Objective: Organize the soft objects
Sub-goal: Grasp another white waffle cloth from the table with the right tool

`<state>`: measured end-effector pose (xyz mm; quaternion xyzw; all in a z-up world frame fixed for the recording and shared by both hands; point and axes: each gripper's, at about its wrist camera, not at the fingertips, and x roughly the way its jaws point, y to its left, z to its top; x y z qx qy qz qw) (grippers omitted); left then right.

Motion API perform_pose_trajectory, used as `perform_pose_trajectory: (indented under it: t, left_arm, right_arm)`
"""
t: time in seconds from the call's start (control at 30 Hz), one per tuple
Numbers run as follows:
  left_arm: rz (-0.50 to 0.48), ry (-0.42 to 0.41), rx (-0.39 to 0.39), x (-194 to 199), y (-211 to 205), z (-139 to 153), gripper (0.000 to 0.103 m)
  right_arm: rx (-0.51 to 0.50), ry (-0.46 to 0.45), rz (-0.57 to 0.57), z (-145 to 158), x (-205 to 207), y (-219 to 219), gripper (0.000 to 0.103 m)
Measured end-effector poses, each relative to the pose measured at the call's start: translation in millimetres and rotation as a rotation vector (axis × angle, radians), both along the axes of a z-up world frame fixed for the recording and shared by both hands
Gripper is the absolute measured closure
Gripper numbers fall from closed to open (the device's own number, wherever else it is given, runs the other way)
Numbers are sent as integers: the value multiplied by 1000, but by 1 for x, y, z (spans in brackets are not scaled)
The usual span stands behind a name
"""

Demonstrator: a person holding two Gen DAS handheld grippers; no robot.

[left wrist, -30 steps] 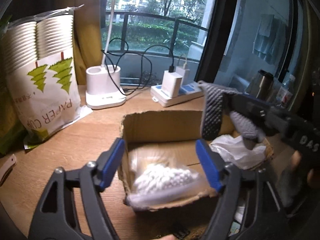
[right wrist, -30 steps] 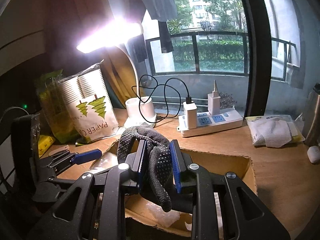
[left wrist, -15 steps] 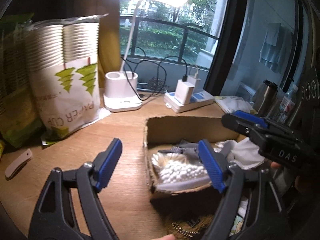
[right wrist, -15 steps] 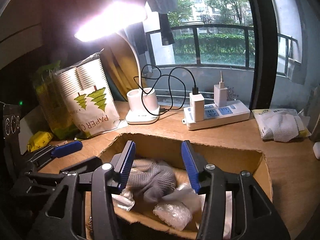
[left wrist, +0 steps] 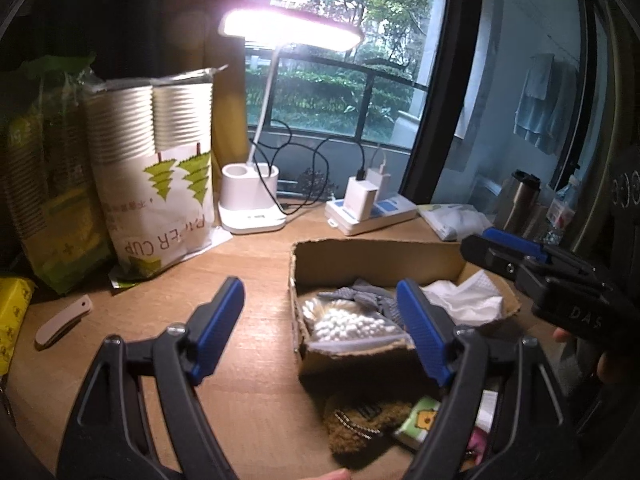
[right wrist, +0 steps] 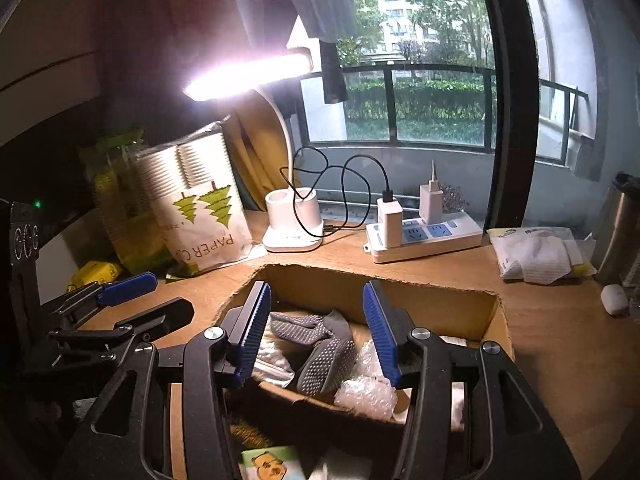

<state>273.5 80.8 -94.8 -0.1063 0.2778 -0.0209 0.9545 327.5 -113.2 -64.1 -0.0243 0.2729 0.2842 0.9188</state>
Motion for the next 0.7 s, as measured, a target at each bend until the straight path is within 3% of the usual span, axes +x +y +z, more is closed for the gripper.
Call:
perform_pose_trajectory:
  t: [0.7]
  left_arm:
    - [-19,-10,12,-54,-23,8,23]
  right_arm:
    - [12,6,-13,0,-67,-27,52]
